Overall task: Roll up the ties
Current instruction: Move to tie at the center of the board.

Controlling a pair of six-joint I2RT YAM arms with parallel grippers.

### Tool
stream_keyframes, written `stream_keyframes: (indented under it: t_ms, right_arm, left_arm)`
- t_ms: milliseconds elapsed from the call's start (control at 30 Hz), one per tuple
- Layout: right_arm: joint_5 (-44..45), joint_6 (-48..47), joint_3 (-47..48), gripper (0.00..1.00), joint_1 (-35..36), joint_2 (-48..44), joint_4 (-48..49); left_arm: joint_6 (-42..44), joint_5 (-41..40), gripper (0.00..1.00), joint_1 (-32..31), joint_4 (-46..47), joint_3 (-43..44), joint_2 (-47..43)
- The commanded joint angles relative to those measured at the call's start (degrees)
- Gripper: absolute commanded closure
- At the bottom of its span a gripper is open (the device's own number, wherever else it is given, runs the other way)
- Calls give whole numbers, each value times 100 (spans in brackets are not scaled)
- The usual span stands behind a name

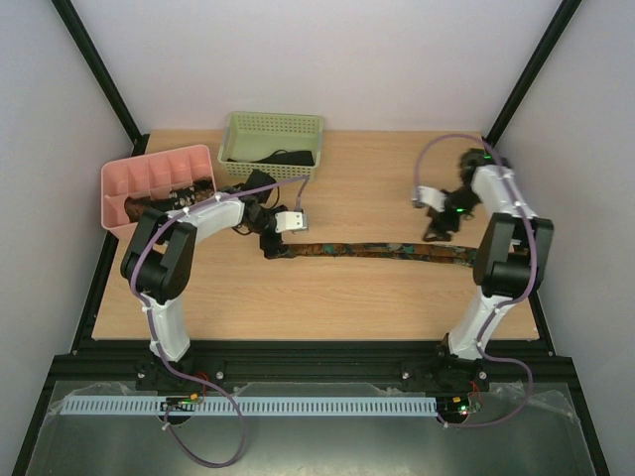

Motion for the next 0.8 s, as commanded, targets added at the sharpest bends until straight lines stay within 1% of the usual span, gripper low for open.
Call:
stream_keyframes:
  t_ms: [0,100,200,300,433,533,633,767]
  right_arm:
    - [-435,756,-466,15,959,67,318]
    - [-456,678,-456,15,1180,321,559]
    - [-483,508,-276,15,1238,635,507]
    - [-446,406,-379,14,1270,794,629]
    - [-249,460,-605,14,1424,1016,936]
    - [-63,491,-849,16,1501,983,1052]
    - [187,263,-1440,18,1524,684,1212]
    - [740,-213,-2772,25,1530,-5,2009]
  left_arm:
    - [202,110,7,-9,158,-219,3]
    - [-46,19,7,-37,239,-264,4]
    - [-346,-220,7,-103,170,-111,37]
    - [-541,-271,7,-119,175,-37,20]
    - [-385,-400,7,-130,171,-138,12]
    - [-156,-423,7,-124,98,-248,-25]
    - [-140,-287,7,-106,206,-465,-144]
    - [-235,-97,9,-130,475,-855,-316]
